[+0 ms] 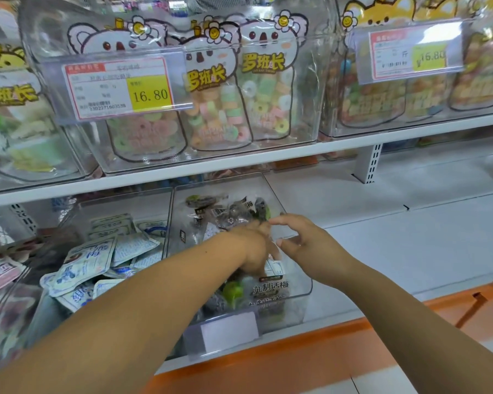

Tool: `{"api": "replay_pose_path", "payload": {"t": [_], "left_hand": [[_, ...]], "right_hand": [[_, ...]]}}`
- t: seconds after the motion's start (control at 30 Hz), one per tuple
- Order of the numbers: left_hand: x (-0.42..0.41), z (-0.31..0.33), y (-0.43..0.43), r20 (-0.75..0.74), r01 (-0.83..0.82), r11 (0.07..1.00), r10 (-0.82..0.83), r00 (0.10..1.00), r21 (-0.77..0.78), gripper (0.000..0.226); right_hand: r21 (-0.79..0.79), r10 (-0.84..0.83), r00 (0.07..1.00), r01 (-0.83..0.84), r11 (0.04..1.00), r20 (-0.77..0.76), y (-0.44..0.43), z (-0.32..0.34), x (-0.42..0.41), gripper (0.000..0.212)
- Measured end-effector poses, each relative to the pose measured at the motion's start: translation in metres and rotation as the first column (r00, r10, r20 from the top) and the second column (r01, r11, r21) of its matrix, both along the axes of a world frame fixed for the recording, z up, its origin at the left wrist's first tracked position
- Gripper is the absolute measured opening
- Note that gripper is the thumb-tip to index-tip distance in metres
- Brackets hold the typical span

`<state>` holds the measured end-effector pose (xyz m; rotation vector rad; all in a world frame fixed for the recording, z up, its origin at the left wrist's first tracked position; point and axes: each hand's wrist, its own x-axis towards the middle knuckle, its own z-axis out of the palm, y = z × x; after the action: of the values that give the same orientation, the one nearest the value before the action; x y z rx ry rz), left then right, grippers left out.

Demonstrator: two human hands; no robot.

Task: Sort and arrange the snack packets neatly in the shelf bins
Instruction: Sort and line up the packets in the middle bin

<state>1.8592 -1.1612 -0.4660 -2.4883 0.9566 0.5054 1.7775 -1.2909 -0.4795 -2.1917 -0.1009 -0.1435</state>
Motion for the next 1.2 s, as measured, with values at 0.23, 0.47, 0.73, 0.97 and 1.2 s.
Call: {"api": "replay_pose_path", "payload": {"t": [0.23, 0.47, 0.73, 0.97, 1.2], "left_hand": [[-0.017, 0.004, 0.007, 0.037, 0.048, 0.963, -0.04, 0.999, -0.267, 0.018], [-0.015, 0.03, 0.06, -0.047, -0.124, 0.638, 0.136, 0.99, -0.76, 0.015], [-0.037, 0.043, 0.09, -0.345, -0.32, -0.145, 0.201, 0.917, -0.936, 0.025], [-0.057, 0.053, 0.118, -0.529, -0.368, -0.506, 0.22, 0.819, -0.78, 0.009], [-0.069, 0.028, 0.236, -0.461, -0.231, -0.425, 0.589, 0.663, -0.875, 0.038]], "right_hand": [[-0.007, -0.005, 1.0, 0.005, 1.0, -0.008, 0.003, 0.006, -0.002, 0.036], [-0.028, -0.045, 0.999, 0.045, 0.999, -0.003, 0.007, 0.011, -0.009, 0.039], [-0.028, -0.143, 0.972, 0.151, 0.988, 0.189, 0.018, 0.023, -0.014, 0.019], [0.296, -0.262, 0.953, 0.209, 0.932, 0.153, 0.032, 0.055, -0.031, 0.013], [0.368, -0.032, 0.999, 0.043, 0.929, -0.036, 0.105, 0.055, -0.036, 0.007]]}}
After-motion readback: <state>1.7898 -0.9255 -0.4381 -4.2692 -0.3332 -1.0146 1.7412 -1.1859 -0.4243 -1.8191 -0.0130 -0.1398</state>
